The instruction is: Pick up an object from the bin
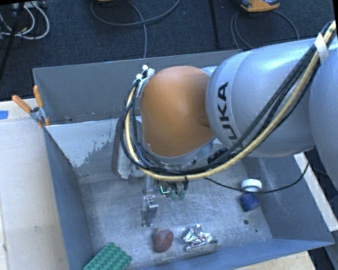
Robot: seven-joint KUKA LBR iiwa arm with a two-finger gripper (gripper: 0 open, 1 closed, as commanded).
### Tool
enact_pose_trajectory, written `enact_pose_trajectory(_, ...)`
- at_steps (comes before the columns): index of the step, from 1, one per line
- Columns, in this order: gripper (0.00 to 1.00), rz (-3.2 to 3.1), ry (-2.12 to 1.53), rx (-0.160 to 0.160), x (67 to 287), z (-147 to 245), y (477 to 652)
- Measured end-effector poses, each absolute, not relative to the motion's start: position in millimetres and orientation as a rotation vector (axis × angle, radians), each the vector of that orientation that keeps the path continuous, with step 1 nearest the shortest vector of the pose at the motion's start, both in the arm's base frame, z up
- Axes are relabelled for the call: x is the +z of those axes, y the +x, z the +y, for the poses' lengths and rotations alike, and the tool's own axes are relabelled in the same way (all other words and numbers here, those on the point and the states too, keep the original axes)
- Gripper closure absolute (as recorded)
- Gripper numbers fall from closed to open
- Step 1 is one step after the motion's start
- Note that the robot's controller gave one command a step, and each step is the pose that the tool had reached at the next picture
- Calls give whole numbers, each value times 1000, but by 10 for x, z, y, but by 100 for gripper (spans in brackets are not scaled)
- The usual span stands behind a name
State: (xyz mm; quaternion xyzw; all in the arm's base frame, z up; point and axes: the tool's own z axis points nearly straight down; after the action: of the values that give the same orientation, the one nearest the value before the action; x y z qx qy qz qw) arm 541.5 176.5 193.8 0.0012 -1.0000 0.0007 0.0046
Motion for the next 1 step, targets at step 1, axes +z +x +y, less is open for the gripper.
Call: enact_pose_trajectory(1,0,-3126,109,6,1255,1561,4780)
